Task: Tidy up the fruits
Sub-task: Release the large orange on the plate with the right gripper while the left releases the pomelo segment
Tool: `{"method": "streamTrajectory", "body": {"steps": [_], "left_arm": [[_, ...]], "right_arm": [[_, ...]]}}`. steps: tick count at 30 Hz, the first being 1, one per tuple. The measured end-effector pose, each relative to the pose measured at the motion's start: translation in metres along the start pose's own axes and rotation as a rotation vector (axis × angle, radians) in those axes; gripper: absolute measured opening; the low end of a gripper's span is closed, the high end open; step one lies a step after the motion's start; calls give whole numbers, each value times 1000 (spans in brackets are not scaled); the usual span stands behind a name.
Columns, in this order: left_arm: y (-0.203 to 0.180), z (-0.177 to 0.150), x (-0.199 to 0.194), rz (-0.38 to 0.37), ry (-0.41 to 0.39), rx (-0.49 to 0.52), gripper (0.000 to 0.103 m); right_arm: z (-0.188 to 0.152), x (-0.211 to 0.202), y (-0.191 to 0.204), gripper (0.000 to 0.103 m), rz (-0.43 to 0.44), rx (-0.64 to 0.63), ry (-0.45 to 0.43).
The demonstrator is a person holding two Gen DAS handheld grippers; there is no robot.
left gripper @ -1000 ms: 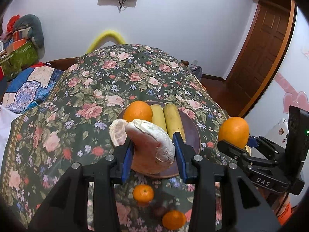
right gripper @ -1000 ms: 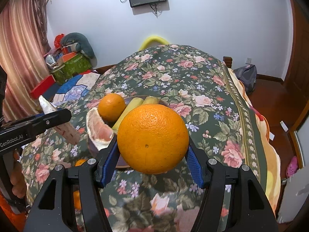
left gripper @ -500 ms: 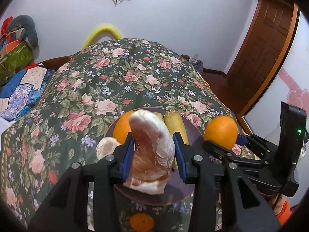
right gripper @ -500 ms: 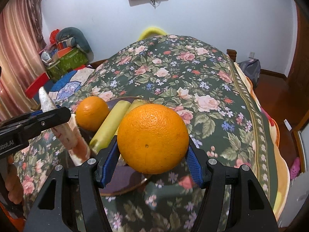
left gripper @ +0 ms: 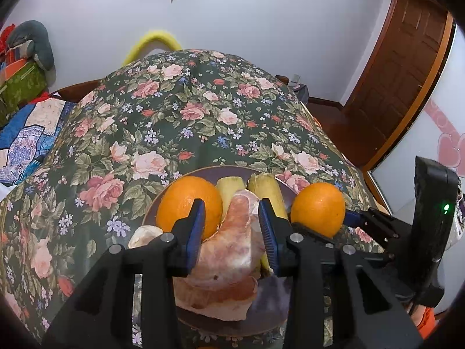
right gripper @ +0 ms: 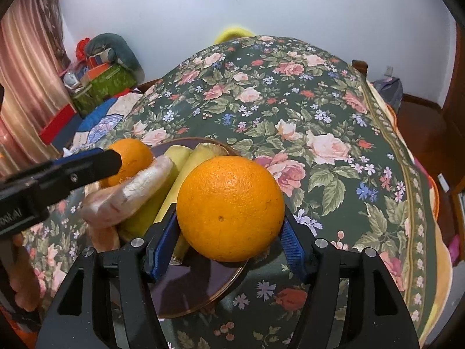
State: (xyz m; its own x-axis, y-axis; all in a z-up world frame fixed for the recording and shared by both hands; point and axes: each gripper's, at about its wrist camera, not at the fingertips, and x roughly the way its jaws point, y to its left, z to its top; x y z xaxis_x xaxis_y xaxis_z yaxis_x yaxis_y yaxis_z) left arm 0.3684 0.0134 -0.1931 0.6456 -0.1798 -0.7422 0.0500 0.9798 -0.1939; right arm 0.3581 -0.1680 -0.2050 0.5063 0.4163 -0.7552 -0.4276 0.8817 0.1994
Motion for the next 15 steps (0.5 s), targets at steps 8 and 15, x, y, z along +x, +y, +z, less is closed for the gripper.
{"method": "streamTrajectory", "body": {"steps": [8, 15], "left_arm": [[-1, -8, -7, 6, -1, 14, 38], [-3, -11, -27, 15, -16, 20, 38]], "right_arm": [[1, -2, 8, 66, -52, -54, -4], [-1, -19, 10, 66, -68, -51, -23]]}}
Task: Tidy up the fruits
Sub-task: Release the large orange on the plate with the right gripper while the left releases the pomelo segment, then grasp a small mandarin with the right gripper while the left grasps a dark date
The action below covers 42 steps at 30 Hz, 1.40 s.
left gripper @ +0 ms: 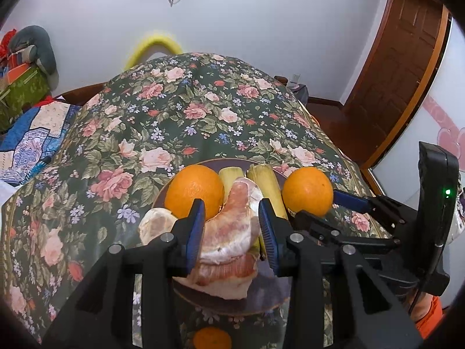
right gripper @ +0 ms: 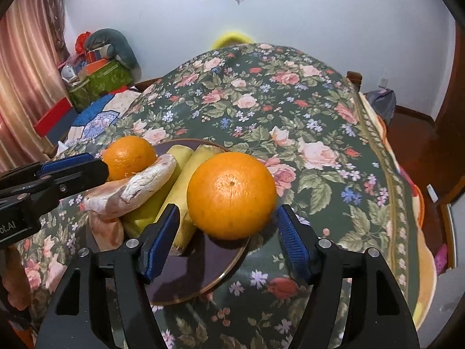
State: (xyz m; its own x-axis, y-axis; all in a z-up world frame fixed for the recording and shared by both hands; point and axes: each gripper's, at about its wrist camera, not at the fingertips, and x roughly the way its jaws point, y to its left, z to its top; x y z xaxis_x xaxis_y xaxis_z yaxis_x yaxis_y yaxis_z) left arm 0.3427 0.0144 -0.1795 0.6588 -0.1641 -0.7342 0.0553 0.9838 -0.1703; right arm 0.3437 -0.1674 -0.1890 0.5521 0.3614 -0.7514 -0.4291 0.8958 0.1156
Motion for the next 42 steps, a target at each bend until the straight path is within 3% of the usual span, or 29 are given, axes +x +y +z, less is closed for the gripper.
{"method": "streamTrajectory", "body": {"steps": [8, 25, 37, 42], "left_arm": [[-2, -9, -40, 10, -28, -7, 39], [-11, -68, -128, 33, -64, 2, 57], [-11, -108, -150, 45, -49, -9, 76], [-7, -121, -144, 49, -24, -16, 79]], "right_arm": [[-1, -43, 10, 66, -10, -4, -67], [-37, -134, 51, 66, 24, -4, -166], [-69, -137, 73, 66, -14, -57, -141], [-81, -125, 80, 66, -19, -79, -107]]}}
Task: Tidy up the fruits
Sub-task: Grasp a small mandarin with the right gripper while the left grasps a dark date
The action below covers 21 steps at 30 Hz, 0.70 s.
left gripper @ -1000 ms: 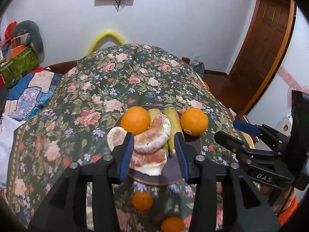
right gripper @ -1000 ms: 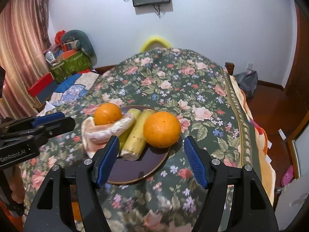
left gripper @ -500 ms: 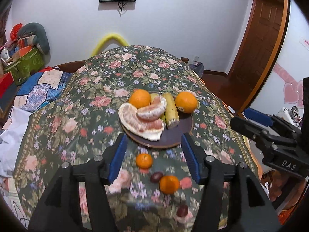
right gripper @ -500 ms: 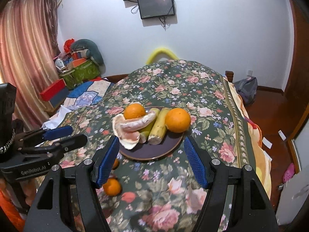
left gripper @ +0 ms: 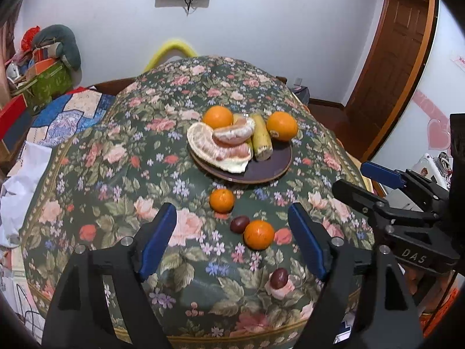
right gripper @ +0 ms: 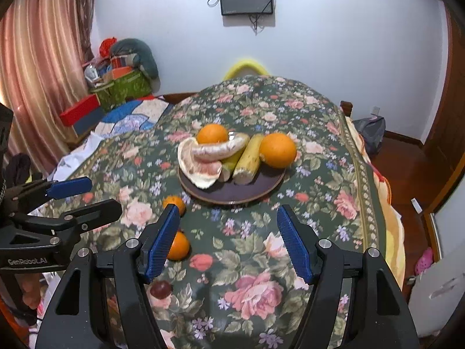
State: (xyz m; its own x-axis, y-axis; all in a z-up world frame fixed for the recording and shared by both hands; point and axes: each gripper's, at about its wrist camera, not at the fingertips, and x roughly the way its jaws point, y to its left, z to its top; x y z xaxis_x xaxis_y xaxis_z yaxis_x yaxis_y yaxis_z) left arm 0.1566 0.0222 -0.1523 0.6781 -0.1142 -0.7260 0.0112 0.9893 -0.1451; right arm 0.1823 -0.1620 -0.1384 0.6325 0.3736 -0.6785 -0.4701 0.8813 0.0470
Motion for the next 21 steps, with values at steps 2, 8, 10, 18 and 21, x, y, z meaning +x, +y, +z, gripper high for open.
{"method": "streamTrajectory", "body": {"steps": [2, 8, 10, 18, 21], "left_arm": [[1, -4, 4, 19, 12, 9, 79], [9, -16, 17, 27, 48, 0, 79], [12, -18, 19, 26, 53, -10, 79], [28, -21, 27, 35, 67, -52, 71], [32, -21, 32, 27, 81, -64, 65]], "right_arm": [[-6, 4, 2, 66, 9, -1, 18], [-25, 26, 9, 66, 36, 1, 86], [-29, 33, 11, 66, 48, 5, 107], [-35, 55, 25, 57, 130, -8, 165], [-35, 63, 32, 53, 164, -22, 185]]}}
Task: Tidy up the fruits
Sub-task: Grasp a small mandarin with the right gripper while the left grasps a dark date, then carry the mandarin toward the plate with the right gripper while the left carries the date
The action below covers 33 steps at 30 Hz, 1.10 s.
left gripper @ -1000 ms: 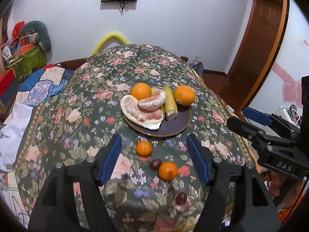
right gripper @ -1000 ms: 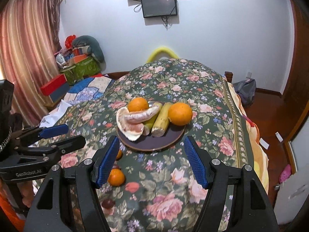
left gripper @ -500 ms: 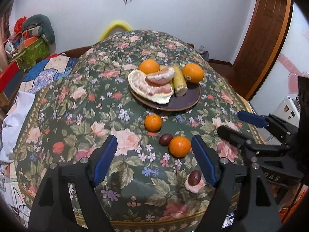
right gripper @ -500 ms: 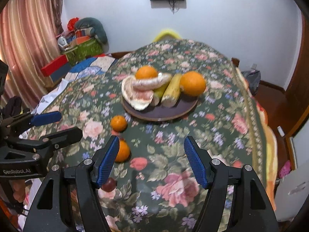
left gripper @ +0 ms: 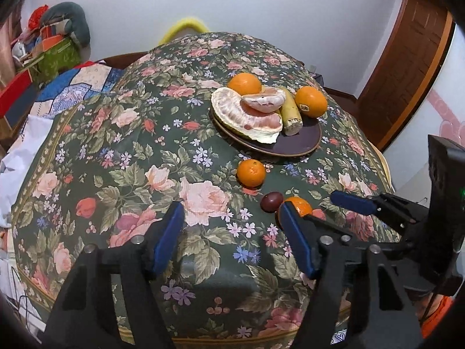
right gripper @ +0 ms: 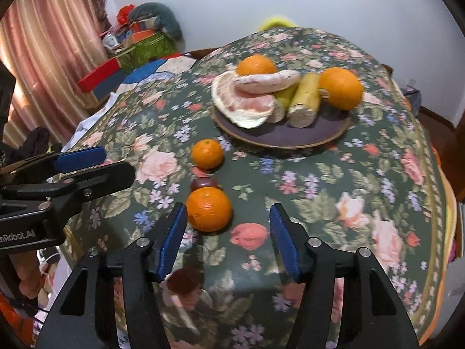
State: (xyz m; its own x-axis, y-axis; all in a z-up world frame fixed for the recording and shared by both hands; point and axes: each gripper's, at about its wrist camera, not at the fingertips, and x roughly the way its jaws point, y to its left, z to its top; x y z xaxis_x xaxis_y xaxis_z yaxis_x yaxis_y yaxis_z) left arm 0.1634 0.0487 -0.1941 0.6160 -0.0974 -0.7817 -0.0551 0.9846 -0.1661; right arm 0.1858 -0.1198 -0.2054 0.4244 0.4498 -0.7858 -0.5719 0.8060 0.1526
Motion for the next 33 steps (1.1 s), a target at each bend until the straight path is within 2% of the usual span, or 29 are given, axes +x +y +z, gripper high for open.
{"method": "streamTrajectory", "body": {"steps": [5, 11, 22, 27, 33], "left_arm": [[-1, -1, 5, -14, 16, 0, 59], [-10, -4, 6, -32, 27, 9, 58], [-46, -21, 7, -88, 66, 51, 58], [-64, -33, 11, -97, 95, 75, 54], [-78, -47, 18, -93, 129, 102, 45]], "right_arm": [[0, 15, 7, 33, 34, -30, 38], [-1, 6, 2, 33, 7, -26, 18], [-13, -53, -38, 33, -93, 66, -76], [-22, -66, -44, 33, -106, 77, -92], [-31, -72, -50, 33, -104, 91, -95]]}}
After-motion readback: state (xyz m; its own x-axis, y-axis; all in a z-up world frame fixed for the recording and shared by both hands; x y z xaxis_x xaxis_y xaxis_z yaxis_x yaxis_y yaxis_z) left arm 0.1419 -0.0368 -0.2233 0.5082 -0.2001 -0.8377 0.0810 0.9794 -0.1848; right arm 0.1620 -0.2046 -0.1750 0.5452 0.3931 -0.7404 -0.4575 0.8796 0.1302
